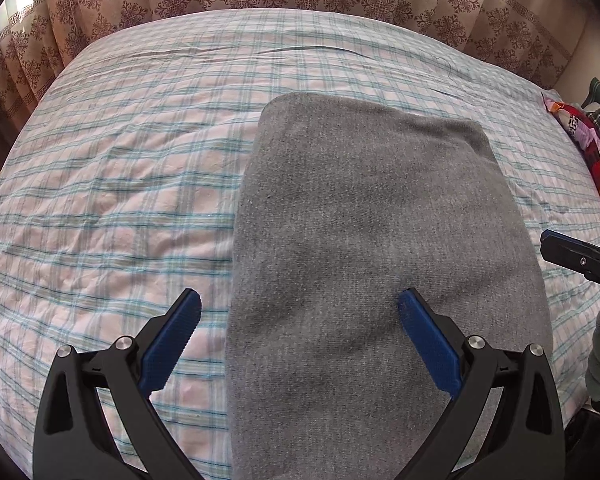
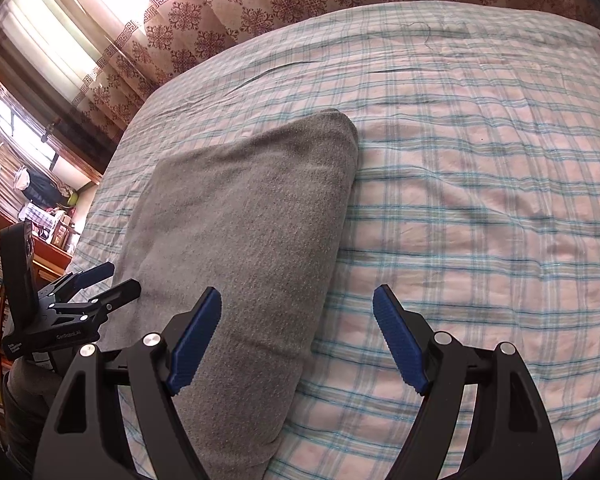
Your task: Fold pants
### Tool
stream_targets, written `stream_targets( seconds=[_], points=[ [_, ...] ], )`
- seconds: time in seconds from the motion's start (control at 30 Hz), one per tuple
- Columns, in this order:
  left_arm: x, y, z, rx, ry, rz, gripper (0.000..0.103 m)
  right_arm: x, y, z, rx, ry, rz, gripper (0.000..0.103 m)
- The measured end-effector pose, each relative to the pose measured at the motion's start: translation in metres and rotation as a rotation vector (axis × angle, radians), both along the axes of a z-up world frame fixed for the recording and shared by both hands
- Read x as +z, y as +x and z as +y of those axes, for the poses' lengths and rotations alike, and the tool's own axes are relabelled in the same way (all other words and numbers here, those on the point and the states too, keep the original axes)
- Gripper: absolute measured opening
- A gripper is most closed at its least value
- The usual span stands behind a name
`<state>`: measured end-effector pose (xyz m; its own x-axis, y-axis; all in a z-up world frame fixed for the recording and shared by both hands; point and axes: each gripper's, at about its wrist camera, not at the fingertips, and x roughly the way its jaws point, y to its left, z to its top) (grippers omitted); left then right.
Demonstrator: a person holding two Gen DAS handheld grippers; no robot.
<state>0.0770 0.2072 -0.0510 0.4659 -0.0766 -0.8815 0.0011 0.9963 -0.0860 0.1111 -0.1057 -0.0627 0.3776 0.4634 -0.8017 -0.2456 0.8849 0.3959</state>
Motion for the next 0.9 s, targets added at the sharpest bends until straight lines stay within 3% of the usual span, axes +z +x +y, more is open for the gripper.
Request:
stream_targets(
  seconds=[0.37,0.7,0.9],
  points=[
    [-0.009,0.001,0.009,0.004,-0.085,0.017,0.101,-0.002,0.004,0.009,0.019,-0.003,0.008,0.078],
    [-0.035,0.009,0.039,0.032,-0.372,0.094,0.101,-0.019,0.016,0.021,0.058,0.041,0.074,0.078],
    [-0.042,0.007,0.042,0.026,-0.429,0.073,0.101,-0.042,0.027,0.025,0.049,0.142,0.164,0.078]
  ],
)
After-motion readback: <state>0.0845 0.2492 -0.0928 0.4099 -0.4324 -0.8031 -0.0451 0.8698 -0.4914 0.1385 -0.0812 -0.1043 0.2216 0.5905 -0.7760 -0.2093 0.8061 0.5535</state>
